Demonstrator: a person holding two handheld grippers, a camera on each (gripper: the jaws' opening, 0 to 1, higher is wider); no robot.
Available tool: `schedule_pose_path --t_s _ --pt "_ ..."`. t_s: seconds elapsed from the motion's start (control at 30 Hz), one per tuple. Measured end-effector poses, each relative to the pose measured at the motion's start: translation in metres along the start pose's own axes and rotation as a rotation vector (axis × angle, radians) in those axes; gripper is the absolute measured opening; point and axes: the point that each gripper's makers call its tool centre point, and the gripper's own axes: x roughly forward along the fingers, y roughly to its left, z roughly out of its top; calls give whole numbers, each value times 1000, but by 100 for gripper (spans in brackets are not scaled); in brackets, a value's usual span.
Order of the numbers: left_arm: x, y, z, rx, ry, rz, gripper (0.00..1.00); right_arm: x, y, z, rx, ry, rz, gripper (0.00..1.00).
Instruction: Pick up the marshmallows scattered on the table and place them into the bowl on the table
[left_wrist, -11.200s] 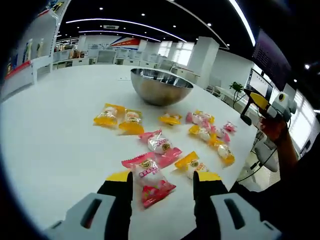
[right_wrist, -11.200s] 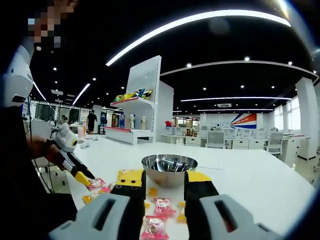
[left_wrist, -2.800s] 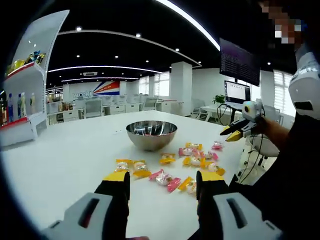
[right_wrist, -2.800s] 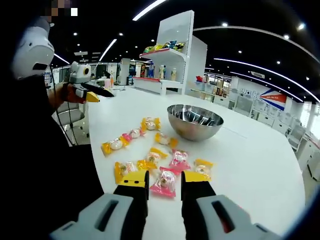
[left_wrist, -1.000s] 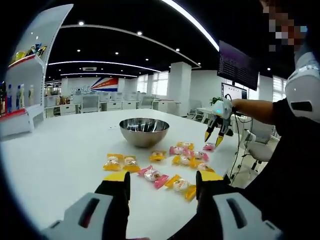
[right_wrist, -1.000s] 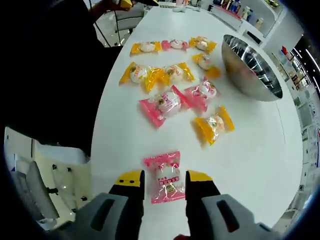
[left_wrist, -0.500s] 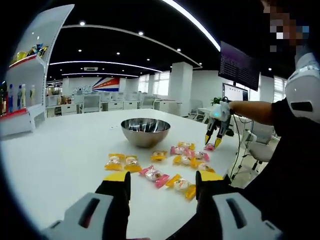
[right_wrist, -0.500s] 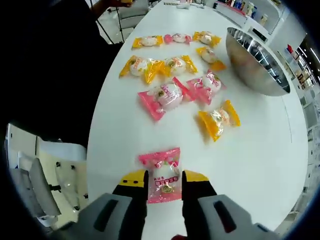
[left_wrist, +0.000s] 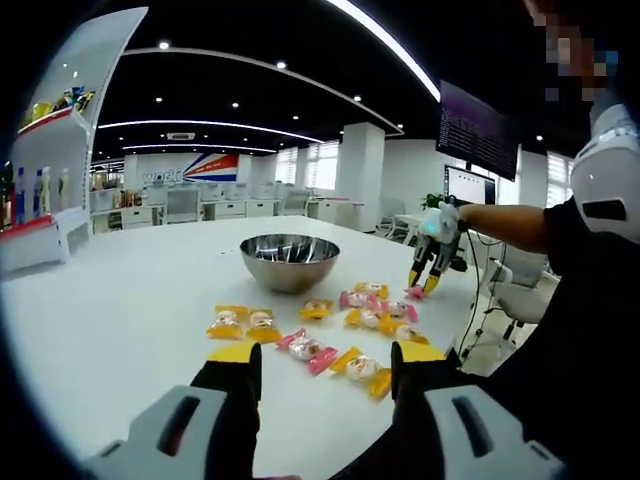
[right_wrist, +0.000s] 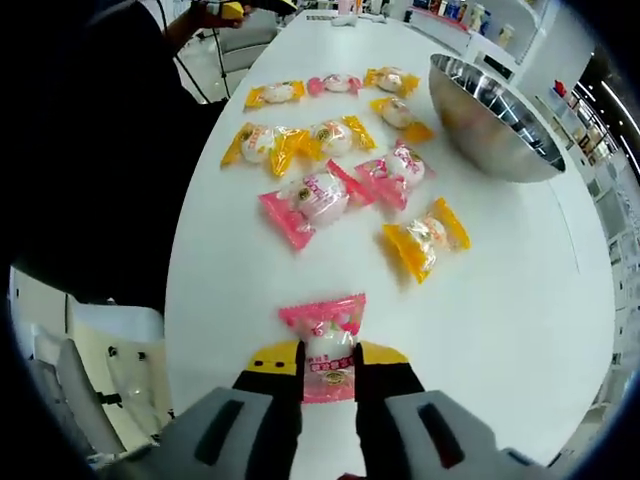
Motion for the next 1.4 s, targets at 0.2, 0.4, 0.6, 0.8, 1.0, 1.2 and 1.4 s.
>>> schedule_pose_path --t_s 0.2,0.4,0.6,0.8,1.0,1.2,1.4 --pt "-2 2 -2 -5 -1 3 52 -7 -6 5 6 -26 -37 20" --pt "-1 3 -9 -19 7 -2 52 -13 -10 20 44 -96 -91 20" --pt "0 4 -11 -20 12 -5 52 -16 -17 35 78 -155 -135 20" --pt "0 5 -13 -25 14 -5 51 -26 -38 60 168 -269 -207 20" --pt "2 4 -15 -27 18 -11 51 -42 -58 88 244 -384 -272 20" --pt "2 7 -20 -37 22 -13 50 -52 -68 104 257 -428 -321 20" --pt "3 6 -21 -40 19 -20 50 -61 -80 121 301 -495 -355 20"
